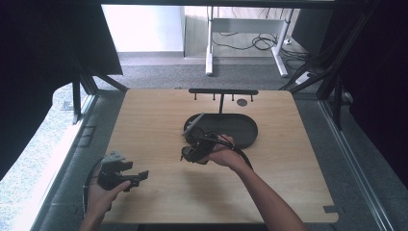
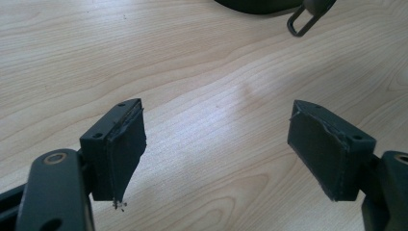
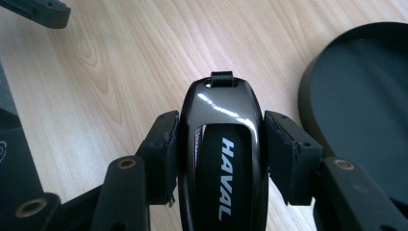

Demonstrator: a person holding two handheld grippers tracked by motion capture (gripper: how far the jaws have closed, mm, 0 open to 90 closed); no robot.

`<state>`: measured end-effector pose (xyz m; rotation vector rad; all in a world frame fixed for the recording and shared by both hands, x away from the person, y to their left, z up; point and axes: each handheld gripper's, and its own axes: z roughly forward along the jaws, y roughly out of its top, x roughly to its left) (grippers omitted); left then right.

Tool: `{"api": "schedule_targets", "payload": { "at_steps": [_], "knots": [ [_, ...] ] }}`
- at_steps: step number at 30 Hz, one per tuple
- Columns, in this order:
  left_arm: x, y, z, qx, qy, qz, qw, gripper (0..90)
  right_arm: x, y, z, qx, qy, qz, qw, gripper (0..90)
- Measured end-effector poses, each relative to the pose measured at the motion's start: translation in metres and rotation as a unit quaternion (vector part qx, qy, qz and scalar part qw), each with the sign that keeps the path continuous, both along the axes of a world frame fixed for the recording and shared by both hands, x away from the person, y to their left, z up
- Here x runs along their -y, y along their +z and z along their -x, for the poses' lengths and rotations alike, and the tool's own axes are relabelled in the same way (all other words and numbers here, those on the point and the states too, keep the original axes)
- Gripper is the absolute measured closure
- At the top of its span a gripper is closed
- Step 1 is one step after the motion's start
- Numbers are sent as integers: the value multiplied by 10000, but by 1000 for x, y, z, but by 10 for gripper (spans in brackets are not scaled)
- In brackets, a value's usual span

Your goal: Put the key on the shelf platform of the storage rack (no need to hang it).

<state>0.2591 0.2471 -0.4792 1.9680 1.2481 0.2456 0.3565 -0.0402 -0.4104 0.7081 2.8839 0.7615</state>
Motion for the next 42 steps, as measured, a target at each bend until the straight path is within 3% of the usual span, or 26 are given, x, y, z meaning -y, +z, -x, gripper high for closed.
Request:
{"api": "schedule_targets", "payload": {
  "at_steps": [25, 42],
  "knots": [
    [2, 0, 0, -14, 7, 5, 10000, 212, 32, 17, -20, 149, -438, -29, 9989, 488],
    [2, -1, 0, -22, -4, 0, 10000, 212, 45, 12, -41, 110, -723, 28, 9973, 488]
  ]
}}
